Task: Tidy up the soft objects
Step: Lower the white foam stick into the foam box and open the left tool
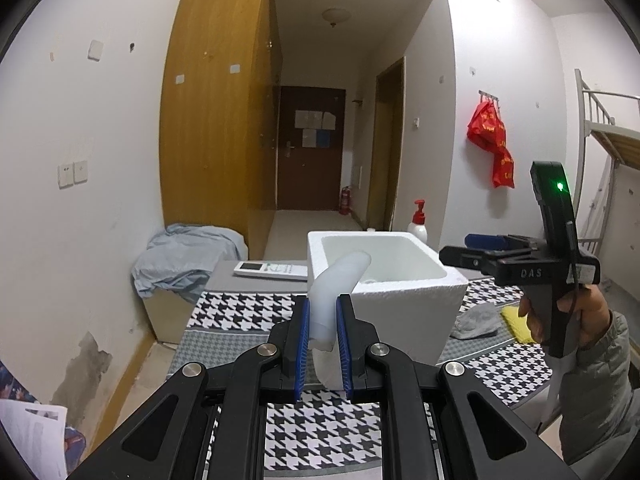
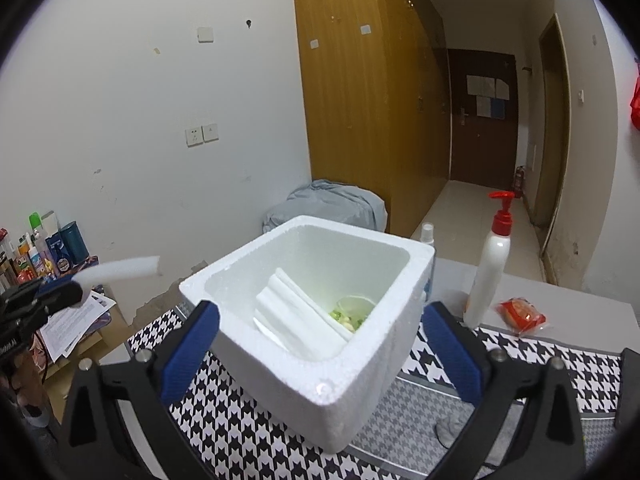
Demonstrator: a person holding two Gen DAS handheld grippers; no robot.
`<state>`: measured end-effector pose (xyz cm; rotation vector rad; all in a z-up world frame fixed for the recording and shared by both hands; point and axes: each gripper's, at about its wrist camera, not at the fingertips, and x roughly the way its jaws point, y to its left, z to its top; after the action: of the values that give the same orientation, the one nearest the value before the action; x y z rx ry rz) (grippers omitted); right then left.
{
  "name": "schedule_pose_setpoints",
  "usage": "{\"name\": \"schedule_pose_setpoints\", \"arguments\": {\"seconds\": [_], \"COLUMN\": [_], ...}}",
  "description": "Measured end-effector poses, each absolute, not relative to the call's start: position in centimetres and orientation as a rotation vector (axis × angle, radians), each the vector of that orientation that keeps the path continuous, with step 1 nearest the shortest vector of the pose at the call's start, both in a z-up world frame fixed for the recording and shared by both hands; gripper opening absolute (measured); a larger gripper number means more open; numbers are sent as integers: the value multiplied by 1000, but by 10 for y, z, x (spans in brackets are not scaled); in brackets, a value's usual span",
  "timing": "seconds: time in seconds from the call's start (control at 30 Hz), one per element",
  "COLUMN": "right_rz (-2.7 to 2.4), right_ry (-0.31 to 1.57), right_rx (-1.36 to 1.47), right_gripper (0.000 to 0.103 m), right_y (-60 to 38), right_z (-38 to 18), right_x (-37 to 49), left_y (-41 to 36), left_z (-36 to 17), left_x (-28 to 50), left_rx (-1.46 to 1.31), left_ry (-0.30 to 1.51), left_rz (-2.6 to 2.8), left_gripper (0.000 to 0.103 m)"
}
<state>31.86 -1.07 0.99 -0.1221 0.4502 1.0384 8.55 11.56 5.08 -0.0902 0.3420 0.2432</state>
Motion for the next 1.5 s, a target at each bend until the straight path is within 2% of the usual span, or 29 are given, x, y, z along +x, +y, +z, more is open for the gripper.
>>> {"name": "schedule_pose_setpoints", "arguments": {"seconds": [1.5], "right_rz": [932], "right_ry": [493], "right_rx": [-111], "right_gripper": [103], "right_y": [-103], "right_z": [-28], "right_x": [297], "left_y": [107], "left_z": [58], "left_x": [196], "left_rx": [-87], "left_ry": [443], "left_rz": [129], "left_gripper": [15]}}
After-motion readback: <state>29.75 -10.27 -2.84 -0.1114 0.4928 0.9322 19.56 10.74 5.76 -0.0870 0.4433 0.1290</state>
